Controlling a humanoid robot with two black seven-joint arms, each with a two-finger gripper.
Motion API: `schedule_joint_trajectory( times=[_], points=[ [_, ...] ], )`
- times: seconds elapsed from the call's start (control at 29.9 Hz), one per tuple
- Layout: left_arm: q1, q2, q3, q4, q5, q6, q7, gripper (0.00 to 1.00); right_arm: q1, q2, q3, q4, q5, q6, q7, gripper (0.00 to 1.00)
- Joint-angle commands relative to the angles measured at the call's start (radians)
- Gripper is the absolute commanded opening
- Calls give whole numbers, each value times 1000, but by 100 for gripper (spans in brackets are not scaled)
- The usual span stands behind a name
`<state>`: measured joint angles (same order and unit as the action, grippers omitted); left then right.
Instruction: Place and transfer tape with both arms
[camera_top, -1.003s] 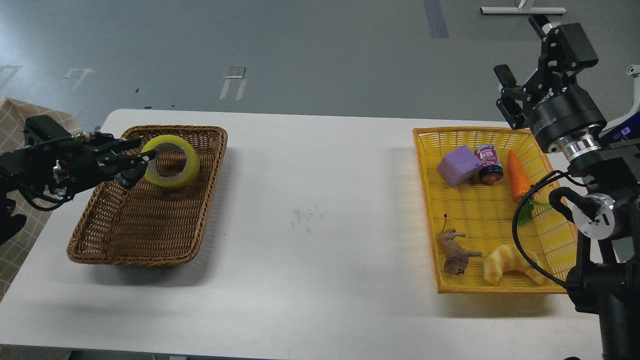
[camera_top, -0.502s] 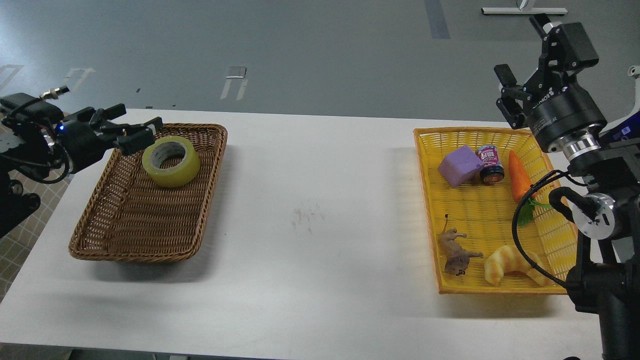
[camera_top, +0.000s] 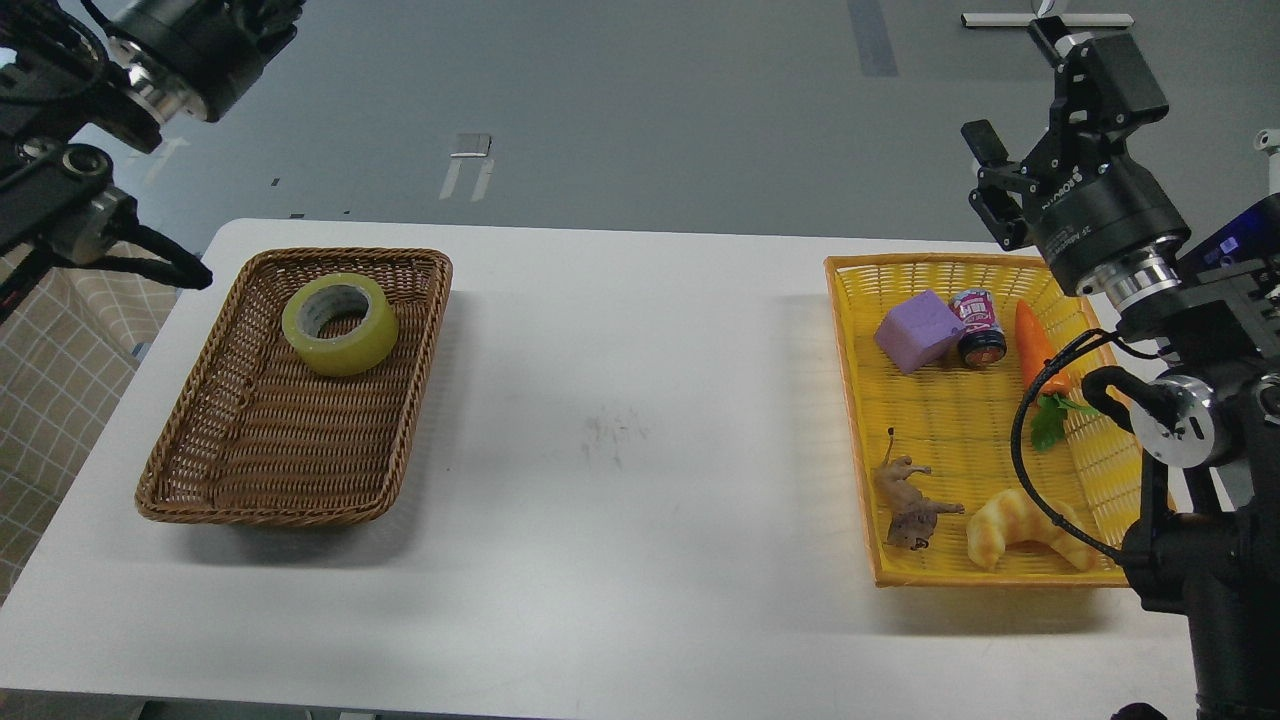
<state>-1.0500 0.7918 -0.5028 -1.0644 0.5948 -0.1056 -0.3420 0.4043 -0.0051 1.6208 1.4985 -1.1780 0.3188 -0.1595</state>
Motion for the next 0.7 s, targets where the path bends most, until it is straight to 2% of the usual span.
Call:
schedule_joint_trajectory(
  times=[0.0, 0.17, 0.27, 0.4, 0.53, 0.6, 0.67],
  points=[
    [-13, -57, -89, -2, -203, -75, 112, 98, 30, -15, -29, -6, 0, -1, 0, 100],
    [27, -124, -167, -41, -224, -86, 118, 98, 76, -16, -29, -36, 0, -4, 0, 100],
    [134, -161, -253, -153, -219, -89, 113, 98, 100, -16, -29, -46, 1, -4, -8, 100],
    [373, -239, -445, -337, -211, -82, 135, 98, 128, -16, -29, -52, 3, -1, -12, 100],
    [459, -330, -528, -348, -152, -74, 166, 98, 129, -12, -25, -50, 3, 0, -3, 100],
    [493, -405, -621, -342, -83, -77, 170, 98, 131, -6, -24, -52, 6, 2, 1, 100],
    [504, -433, -643, -336, -64, -83, 172, 98, 137, -4, -24, -53, 8, 2, 2, 100]
  ],
)
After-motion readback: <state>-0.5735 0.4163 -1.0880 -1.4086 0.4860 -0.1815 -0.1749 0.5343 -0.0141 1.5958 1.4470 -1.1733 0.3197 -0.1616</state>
